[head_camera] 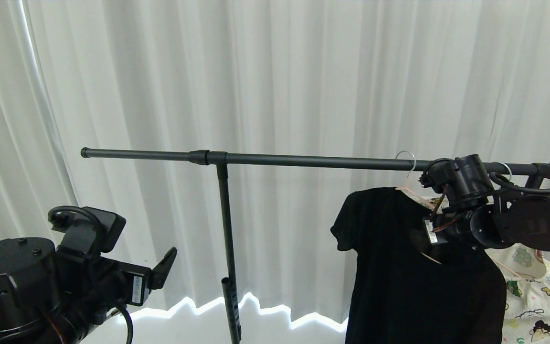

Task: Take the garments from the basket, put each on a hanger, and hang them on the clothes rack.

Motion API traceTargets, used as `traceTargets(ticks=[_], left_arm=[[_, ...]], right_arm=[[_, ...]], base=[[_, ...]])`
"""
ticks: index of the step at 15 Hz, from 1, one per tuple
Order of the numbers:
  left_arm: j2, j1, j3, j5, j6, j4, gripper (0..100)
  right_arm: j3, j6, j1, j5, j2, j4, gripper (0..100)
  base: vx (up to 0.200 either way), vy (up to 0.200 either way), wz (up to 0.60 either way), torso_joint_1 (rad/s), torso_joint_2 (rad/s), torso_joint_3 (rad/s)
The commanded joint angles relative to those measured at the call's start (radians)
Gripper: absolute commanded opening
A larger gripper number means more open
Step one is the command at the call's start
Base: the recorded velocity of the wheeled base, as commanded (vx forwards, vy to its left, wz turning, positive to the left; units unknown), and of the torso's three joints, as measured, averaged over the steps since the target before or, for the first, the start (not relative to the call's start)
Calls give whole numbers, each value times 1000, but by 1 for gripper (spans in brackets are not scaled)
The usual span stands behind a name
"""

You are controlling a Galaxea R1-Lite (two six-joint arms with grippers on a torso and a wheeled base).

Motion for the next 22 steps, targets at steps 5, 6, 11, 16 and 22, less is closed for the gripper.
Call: traceTargets(ticks=[5, 6, 11, 16, 22], left_arm=[[-3, 1, 0, 1, 0, -1, 100], [-3, 3, -3, 1, 0, -1, 100], [0, 20, -3, 2, 3, 1, 100], [-2, 38, 0, 5, 3, 1, 100], [-31, 136, -54, 4, 48, 1, 100]], right_arm=[[8, 5, 3, 0, -99, 12, 100], [9, 5, 3, 0, -142, 25, 100], [155, 17, 1, 8, -408, 56, 100], [259, -117, -74, -1, -507, 47, 100], [336, -192, -223, 0, -517, -76, 100]], base=[[0, 0, 0, 0, 0, 0], [0, 0, 0, 0, 0, 0], [0, 0, 0, 0, 0, 0], [-120, 0, 0, 6, 2, 0], [-200, 0, 0, -3, 2, 2]])
